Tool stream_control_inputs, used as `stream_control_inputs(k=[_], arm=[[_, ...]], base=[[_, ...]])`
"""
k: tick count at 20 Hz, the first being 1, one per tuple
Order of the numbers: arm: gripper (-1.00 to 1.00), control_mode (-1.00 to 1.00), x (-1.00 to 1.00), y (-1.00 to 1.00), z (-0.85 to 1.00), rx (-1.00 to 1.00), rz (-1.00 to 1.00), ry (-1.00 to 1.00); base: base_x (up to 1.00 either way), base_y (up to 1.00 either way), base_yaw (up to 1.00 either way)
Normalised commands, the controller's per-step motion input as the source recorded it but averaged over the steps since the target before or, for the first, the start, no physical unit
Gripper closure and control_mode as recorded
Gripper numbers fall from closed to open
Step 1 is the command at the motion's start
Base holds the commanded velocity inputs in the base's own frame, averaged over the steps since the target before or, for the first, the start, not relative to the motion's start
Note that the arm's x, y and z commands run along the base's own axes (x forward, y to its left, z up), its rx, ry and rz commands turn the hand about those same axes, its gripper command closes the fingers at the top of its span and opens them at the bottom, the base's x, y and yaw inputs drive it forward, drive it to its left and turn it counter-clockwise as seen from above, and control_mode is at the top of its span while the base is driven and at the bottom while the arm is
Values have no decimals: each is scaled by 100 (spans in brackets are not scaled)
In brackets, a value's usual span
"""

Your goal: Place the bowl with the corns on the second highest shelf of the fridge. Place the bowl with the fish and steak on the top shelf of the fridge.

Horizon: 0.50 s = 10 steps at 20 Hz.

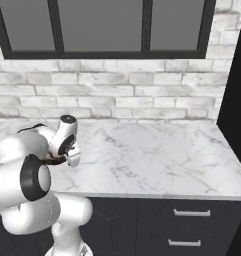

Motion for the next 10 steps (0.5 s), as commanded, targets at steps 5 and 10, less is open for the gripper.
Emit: stream_control_inputs(k=[5,10], arm=[[100,-100,5,6,-30,-2,0,0],[100,-100,0,0,0,0,0,0]], base=[[0,0,0],[0,0,0]])
